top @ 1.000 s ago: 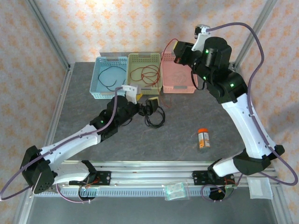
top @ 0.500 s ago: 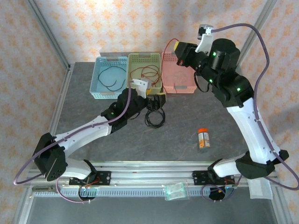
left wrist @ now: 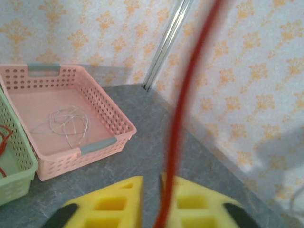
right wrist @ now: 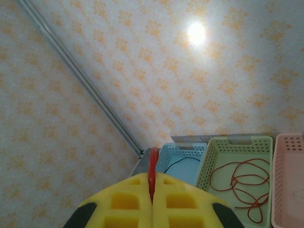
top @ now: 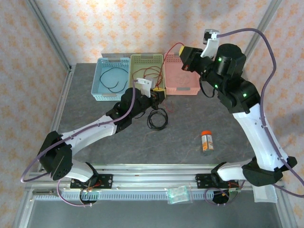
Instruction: Untangle the cables
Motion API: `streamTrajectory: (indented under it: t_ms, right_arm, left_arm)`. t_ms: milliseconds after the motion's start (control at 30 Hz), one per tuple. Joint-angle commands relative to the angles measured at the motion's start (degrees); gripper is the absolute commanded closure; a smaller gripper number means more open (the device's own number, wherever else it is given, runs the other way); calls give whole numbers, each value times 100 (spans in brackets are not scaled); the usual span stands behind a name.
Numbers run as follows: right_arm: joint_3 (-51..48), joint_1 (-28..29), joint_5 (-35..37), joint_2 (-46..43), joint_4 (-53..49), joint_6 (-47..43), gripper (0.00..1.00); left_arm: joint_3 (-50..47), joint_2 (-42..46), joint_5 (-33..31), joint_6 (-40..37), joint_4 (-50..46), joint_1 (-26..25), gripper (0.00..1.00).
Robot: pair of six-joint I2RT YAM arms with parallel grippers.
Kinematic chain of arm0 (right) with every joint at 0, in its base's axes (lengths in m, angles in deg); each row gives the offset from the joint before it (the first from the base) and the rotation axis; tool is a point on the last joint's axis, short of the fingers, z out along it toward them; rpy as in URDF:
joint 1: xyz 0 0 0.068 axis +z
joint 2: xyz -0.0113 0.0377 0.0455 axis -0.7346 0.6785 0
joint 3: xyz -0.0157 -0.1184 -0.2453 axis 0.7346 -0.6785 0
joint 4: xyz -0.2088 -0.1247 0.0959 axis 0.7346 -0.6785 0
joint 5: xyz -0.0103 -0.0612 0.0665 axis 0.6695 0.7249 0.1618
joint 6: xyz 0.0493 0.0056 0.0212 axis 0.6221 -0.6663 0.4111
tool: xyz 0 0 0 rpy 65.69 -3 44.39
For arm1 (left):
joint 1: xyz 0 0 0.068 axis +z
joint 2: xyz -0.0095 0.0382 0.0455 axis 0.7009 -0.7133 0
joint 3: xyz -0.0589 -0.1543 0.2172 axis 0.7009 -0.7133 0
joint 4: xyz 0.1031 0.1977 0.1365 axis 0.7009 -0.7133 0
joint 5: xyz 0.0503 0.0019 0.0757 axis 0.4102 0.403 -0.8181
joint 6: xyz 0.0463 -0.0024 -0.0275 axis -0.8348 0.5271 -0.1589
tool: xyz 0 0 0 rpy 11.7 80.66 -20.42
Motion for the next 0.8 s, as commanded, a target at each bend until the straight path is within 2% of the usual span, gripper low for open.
streamTrajectory:
  t_ms: [0, 200, 367, 467, 633, 700, 767]
  right_arm:
    - [-180, -30, 366, -206, 46, -73, 100]
    - [-792, -30, 1528, -348, -84, -251, 100]
    - [-1505, -30, 2407, -288, -166, -220, 100]
    - [-1966, -39, 2422, -195, -103, -113, 99]
    - [-2615, -65, 1881, 26, 119, 75, 92]
    - [-2775, -65, 1651, 104, 195, 154, 85]
    - [-2880, -65, 1479, 117, 274, 234, 69]
  left_arm:
    - [70, 20, 164, 13, 222, 33, 91]
    - [-93, 320, 137, 151, -24, 33, 100]
    - [-147, 652, 129, 222, -426, 43, 100]
    - [-98, 828, 94, 185, -683, 63, 100]
    - [262, 882, -141, 74, -1258, 146, 100]
    - [407, 841, -148, 24, -1387, 197, 100]
    - [596, 760, -236, -8, -1587, 269, 100]
